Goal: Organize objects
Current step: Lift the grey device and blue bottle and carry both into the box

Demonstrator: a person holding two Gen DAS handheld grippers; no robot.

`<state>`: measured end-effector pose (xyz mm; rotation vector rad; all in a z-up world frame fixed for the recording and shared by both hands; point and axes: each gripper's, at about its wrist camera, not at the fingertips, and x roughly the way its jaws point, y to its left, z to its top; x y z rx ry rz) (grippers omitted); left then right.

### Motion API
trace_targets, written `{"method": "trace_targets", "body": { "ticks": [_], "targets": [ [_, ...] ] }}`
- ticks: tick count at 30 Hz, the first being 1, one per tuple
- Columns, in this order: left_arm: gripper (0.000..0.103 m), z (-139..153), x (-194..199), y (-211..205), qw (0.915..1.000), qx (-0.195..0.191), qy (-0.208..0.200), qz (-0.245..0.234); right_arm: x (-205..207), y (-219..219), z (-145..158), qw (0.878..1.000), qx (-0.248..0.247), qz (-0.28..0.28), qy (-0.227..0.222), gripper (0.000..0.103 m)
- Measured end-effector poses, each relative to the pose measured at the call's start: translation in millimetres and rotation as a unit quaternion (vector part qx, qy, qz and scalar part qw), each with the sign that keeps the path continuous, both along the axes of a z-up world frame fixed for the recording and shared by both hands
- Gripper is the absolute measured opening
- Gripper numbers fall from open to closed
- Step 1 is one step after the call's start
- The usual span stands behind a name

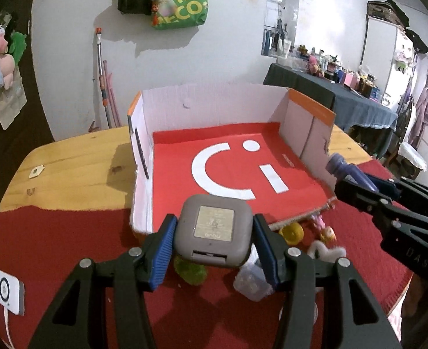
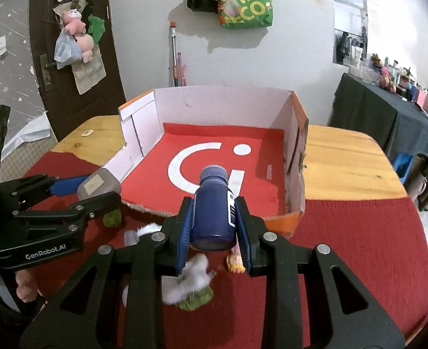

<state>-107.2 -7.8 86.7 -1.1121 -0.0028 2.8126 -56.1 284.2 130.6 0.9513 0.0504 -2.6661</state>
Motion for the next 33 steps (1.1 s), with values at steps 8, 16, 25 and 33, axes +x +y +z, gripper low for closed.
{"method": "trace_targets", "body": {
  "ticks": [8,16,25,33],
  "targets": [
    [0.055,4.0,-29.3,-5.5,1.0,0.003,-0.002,0.003,-24.6,-6.9,5.5,1.0,-0.002,0.006,-0.006,0.027],
    [0.055,2.2,-55.4,-9.2,0.9999,0.004,-0.009,0.007,-51.8,-8.9,2.0,1.0,-0.003,0.006,-0.02,0.027],
    [0.055,-6.1,-84.5,-4.5,0.9998,0.0,-0.021,0.005,-80.6,-8.2,-6.2,0.999,-0.006,0.002,-0.04,0.027],
    [0.055,-24.5,-111.1,-1.0,0.998,0.014,-0.062,-0.001,-106.6,-6.6,-22.8,0.997,-0.006,-0.004,-0.072,0.027]
  ]
}}
